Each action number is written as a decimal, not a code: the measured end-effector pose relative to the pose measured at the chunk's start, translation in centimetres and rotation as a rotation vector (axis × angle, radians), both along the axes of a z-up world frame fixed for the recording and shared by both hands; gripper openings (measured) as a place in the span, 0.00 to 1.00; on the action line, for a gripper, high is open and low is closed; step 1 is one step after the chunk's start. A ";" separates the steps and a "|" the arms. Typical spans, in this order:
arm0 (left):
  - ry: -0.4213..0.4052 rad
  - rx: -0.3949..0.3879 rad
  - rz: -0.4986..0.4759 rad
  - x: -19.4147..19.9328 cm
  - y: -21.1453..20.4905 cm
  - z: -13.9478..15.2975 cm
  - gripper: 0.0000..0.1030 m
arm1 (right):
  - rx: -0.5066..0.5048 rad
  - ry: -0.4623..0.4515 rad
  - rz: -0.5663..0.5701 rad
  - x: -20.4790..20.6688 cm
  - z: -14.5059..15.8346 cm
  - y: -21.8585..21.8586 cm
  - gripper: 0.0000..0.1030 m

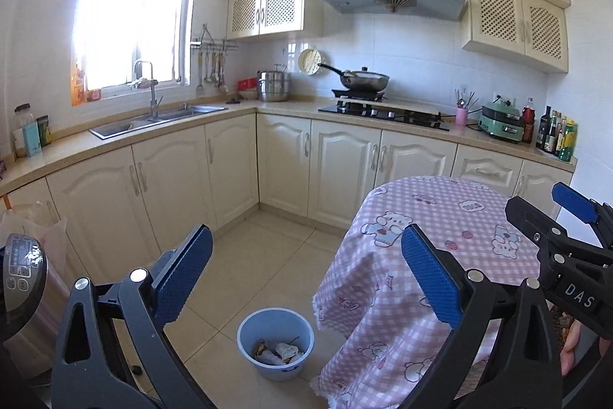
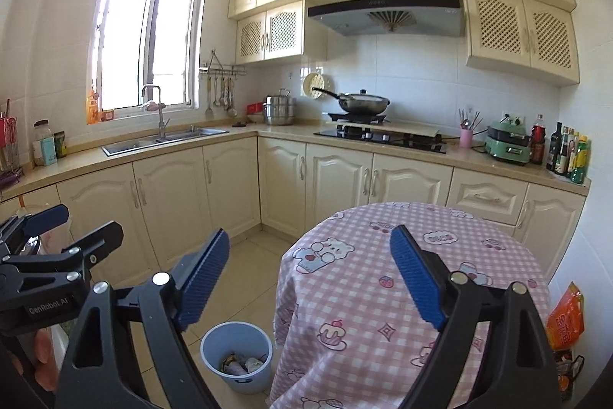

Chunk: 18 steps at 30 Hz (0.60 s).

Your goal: Collect trash

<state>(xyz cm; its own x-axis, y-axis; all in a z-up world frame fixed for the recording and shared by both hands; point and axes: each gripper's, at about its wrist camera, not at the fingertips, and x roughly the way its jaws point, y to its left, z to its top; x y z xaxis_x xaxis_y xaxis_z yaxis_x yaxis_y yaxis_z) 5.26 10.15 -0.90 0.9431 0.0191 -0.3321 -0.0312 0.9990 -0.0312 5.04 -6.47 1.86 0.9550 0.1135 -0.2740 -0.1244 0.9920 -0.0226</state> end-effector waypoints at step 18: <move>-0.149 0.051 -0.039 -6.8 -4.1 3.0 0.93 | 0.008 -0.157 -0.058 -9.1 2.5 -3.6 0.86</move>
<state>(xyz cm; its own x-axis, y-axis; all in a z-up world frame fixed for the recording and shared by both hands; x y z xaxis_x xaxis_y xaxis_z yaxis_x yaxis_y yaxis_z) -1.51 6.00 2.12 0.9822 -0.0048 -0.1879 0.0084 0.9998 0.0183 -4.07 -10.09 4.33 0.9911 0.0582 -0.1198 -0.0621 0.9976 -0.0296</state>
